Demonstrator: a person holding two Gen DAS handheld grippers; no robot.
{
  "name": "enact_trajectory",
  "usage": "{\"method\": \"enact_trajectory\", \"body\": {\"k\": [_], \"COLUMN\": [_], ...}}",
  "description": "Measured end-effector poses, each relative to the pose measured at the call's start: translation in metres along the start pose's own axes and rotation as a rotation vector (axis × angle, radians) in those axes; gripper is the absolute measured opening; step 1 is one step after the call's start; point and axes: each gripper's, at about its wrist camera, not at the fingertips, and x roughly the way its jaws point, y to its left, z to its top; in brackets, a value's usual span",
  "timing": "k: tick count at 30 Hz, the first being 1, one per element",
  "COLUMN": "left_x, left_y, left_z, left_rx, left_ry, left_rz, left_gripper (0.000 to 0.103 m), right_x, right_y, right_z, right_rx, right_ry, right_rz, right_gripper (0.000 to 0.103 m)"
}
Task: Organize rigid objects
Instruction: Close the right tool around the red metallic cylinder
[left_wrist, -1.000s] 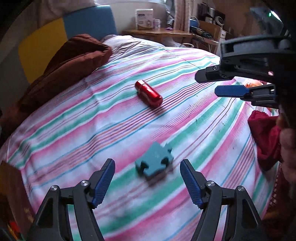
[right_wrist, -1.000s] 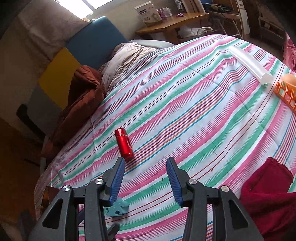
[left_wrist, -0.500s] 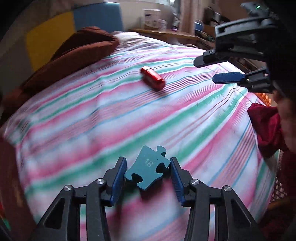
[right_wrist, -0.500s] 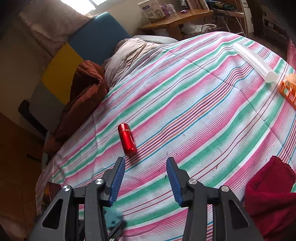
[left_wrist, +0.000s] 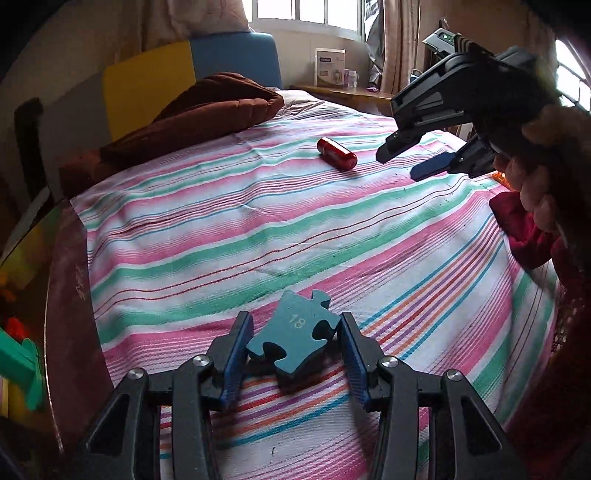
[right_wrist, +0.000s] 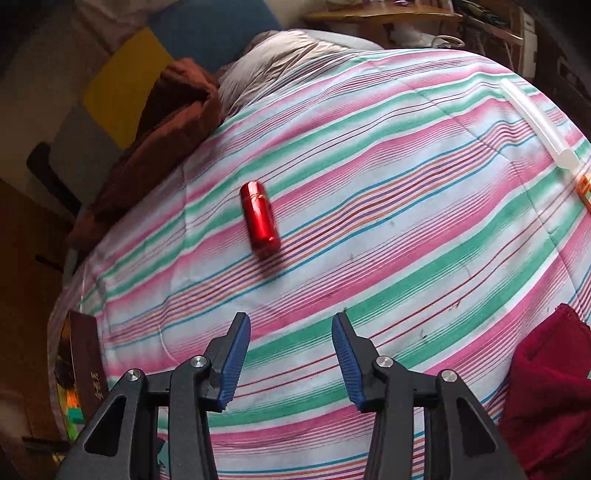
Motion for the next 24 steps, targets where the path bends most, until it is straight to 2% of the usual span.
{"method": "enact_trajectory", "body": {"k": [6, 13, 15, 16, 18, 19, 24], "left_x": [-0.001, -0.002, -0.002, -0.002, -0.002, -0.001, -0.002], "left_y": [0.0, 0.004, 0.004, 0.005, 0.006, 0.006, 0.006], "left_z": [-0.003, -0.004, -0.004, -0.004, -0.004, -0.004, -0.005], "left_rx": [-0.001, -0.024, -0.024, -0.027, -0.032, -0.032, -0.029], "left_ry": [-0.023, -0.027, -0.028, -0.027, -0.027, -0.028, -0.034], "left_rz": [-0.003, -0.03, -0.032, -0.035, -0.041, -0.041, -0.039], "left_gripper": [0.048, 0.048, 0.048, 0.048, 0.048, 0.048, 0.048], "right_x": [0.006, 0.061, 0.075, 0.082, 0.082, 0.082, 0.073], "right_y": [0.031, 0.053, 0.051, 0.05, 0.057, 0.062, 0.085], "right_z": [0.029, 0.07, 0.074, 0.075, 0.07, 0.065, 0.016], "right_rx": [-0.09, -0.189, -0.181, -0.185, -0.237, -0.273, -0.468], "right_ry": [-0.017, 0.012, 0.033, 0.046, 0.02, 0.034, 0.114], "right_rz": [-0.041, -0.205, -0.215, -0.222, -0.269, -0.271, -0.197], "right_gripper": [0.043, 0.043, 0.043, 0.043, 0.029, 0.024, 0.024]}}
